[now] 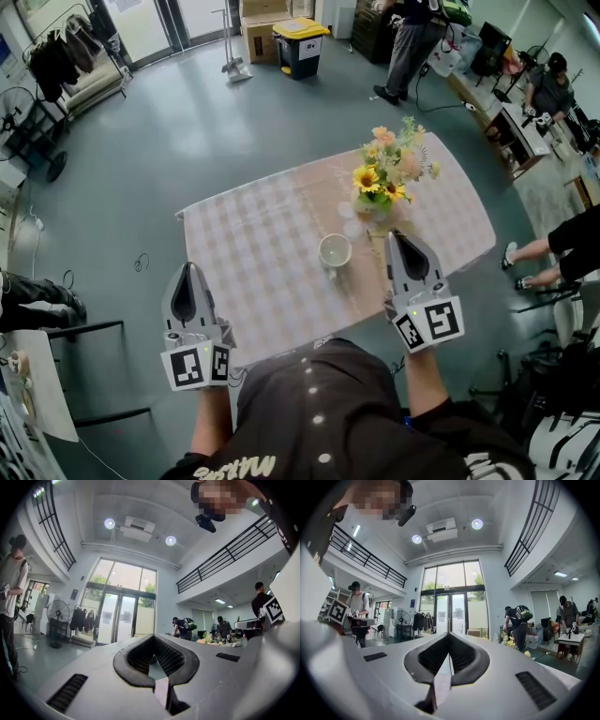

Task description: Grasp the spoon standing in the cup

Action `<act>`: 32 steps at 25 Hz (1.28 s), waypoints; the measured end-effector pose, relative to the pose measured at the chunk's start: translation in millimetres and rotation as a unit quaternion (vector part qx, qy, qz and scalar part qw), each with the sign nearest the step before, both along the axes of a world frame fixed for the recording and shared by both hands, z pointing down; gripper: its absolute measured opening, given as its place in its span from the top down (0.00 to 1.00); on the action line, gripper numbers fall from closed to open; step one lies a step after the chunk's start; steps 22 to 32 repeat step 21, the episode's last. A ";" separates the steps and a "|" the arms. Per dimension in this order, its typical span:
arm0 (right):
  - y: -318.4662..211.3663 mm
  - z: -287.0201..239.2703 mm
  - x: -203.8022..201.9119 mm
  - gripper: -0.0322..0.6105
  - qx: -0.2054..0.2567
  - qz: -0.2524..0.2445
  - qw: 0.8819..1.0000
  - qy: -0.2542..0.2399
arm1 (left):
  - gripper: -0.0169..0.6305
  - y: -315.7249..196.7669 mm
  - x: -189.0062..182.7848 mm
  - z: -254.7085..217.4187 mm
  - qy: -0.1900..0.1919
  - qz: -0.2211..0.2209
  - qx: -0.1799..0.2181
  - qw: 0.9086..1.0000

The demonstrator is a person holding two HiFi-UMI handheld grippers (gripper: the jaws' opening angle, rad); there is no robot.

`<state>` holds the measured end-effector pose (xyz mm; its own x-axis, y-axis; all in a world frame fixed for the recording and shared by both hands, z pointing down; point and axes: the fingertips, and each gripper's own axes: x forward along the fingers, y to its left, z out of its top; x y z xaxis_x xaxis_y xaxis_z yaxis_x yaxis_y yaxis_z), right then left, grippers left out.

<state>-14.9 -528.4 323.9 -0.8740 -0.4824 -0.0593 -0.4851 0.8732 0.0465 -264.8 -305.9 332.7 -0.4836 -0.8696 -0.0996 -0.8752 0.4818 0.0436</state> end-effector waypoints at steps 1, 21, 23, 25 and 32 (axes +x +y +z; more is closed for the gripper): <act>0.1 0.1 -0.3 0.95 0.000 0.000 1.000 0.000 | 0.95 -0.1 0.0 -0.1 0.000 0.001 0.000 1.000; -0.7 10.1 -10.3 0.95 -0.007 -0.019 1.000 0.004 | 0.95 -1.3 5.9 5.1 0.000 -0.003 -0.008 1.000; -0.7 10.1 -10.3 0.95 -0.007 -0.019 1.000 0.004 | 0.95 -1.3 5.9 5.1 0.000 -0.003 -0.008 1.000; -0.7 10.1 -10.3 0.95 -0.007 -0.019 1.000 0.004 | 0.95 -1.3 5.9 5.1 0.000 -0.003 -0.008 1.000; -0.7 10.1 -10.3 0.95 -0.007 -0.019 1.000 0.004 | 0.95 -1.3 5.9 5.1 0.000 -0.003 -0.008 1.000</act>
